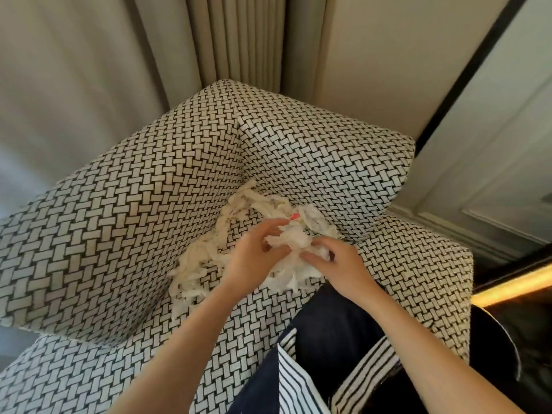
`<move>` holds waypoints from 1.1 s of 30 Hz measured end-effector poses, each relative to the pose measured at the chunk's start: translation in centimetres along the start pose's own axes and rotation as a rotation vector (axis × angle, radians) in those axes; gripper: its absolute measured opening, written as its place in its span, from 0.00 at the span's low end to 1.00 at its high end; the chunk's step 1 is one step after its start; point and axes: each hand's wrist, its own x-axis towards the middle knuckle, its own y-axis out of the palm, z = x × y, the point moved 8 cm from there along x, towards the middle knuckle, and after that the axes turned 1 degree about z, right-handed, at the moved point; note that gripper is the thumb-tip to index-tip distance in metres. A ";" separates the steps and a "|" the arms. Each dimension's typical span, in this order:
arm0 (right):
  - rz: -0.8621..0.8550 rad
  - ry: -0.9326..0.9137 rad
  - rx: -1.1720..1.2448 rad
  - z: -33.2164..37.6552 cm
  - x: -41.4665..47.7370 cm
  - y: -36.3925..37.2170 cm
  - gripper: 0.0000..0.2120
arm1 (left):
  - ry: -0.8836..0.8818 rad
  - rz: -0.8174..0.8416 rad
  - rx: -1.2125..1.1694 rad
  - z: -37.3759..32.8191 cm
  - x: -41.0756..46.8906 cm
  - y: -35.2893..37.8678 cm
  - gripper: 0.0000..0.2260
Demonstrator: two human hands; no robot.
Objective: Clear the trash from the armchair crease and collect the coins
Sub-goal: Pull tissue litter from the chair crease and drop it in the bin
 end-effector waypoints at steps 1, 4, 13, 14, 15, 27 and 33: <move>-0.019 0.015 -0.004 -0.4 -0.1 -1.1 0.12 | 0.009 -0.001 -0.012 -0.6 0.5 0.6 0.18; -0.094 0.072 -0.006 -1.6 -0.2 -4.1 0.15 | 0.061 0.015 -0.016 -2.5 1.8 2.3 0.14; -0.263 0.204 0.019 -5.6 -2.6 -12.5 0.12 | 0.088 0.177 0.032 -7.0 5.7 10.9 0.12; -0.282 0.218 0.025 -6.1 -2.8 -13.3 0.10 | 0.074 0.191 0.005 -7.3 6.1 11.8 0.12; -0.309 0.231 0.037 -6.6 -3.2 -14.4 0.09 | 0.046 0.207 -0.039 -7.5 6.5 12.9 0.11; -0.562 0.499 0.042 -16.1 -11.2 -25.7 0.17 | -0.486 0.409 -0.482 -7.0 7.7 29.5 0.11; -0.751 0.639 0.102 -21.5 -16.6 -29.7 0.20 | -0.591 0.459 -0.466 -7.7 6.5 37.4 0.14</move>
